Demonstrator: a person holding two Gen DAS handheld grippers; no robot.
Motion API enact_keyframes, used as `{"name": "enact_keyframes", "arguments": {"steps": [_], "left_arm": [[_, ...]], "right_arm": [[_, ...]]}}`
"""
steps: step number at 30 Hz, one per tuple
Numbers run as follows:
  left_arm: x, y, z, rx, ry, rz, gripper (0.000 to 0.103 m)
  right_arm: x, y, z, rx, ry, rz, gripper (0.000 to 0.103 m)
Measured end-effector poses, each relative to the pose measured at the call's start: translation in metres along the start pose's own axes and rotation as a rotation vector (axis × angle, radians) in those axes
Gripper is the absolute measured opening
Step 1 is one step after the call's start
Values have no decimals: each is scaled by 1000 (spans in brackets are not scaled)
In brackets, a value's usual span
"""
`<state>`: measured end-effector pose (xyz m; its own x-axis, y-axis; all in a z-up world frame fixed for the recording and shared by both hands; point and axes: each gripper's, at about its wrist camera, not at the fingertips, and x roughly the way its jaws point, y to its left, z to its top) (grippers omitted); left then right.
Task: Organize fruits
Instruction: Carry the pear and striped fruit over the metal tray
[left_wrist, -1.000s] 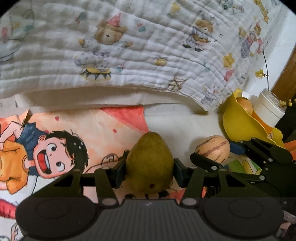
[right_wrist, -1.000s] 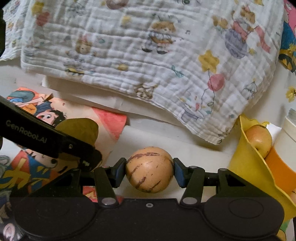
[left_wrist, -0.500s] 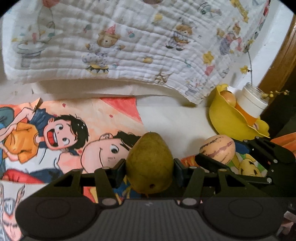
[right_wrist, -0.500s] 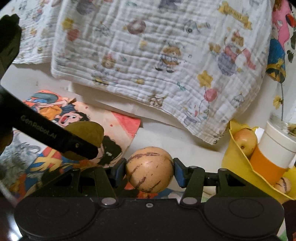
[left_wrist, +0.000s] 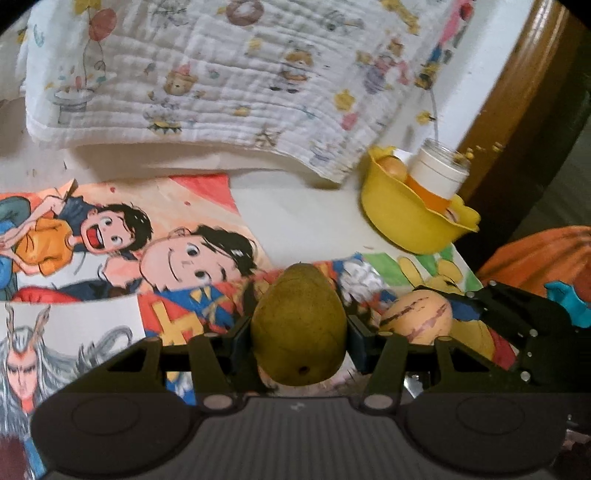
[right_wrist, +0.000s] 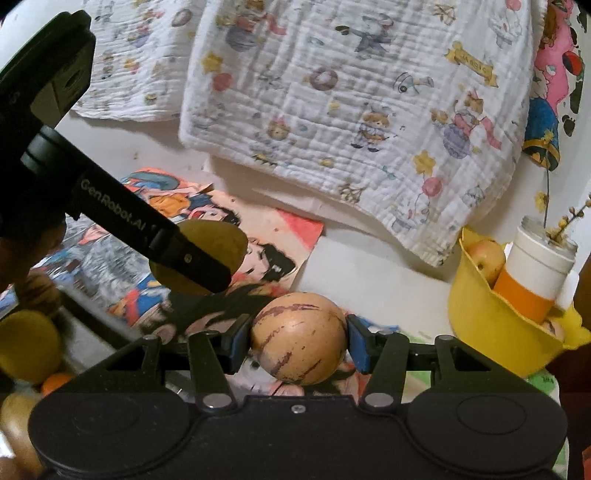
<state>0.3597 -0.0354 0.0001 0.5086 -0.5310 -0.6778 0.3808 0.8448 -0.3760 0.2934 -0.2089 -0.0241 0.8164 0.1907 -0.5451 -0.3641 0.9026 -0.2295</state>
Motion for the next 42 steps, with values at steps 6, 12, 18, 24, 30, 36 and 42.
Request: {"name": "enact_keyframes", "arguments": {"steps": [6,12,18,24,30,36,42], "left_arm": [[-13,-14,-21,34,18,-31,57],[-18,-24,-39,64,51,-44,57],[-21,-28,-53,98,90,-43,57],[-24,-35,-63,150,119,-30,58],[-22,-38,-68,172,147,-15,58],[-19,-41,-67,182,161,-3,58],[-13,-44,-65,189,189,6,58]], "right_arm": [[-22,7,-15,-1,14,26,56],[-34,13,-28,-26,40,47,56],[-40,19,-39,-56,70,73,56],[-47,26,-43,-94,74,99,56],[-51,32,-46,-137,84,118,56],[-50,33,-49,-146,99,125,56],[-48,34,-52,-147,107,128,56]]}}
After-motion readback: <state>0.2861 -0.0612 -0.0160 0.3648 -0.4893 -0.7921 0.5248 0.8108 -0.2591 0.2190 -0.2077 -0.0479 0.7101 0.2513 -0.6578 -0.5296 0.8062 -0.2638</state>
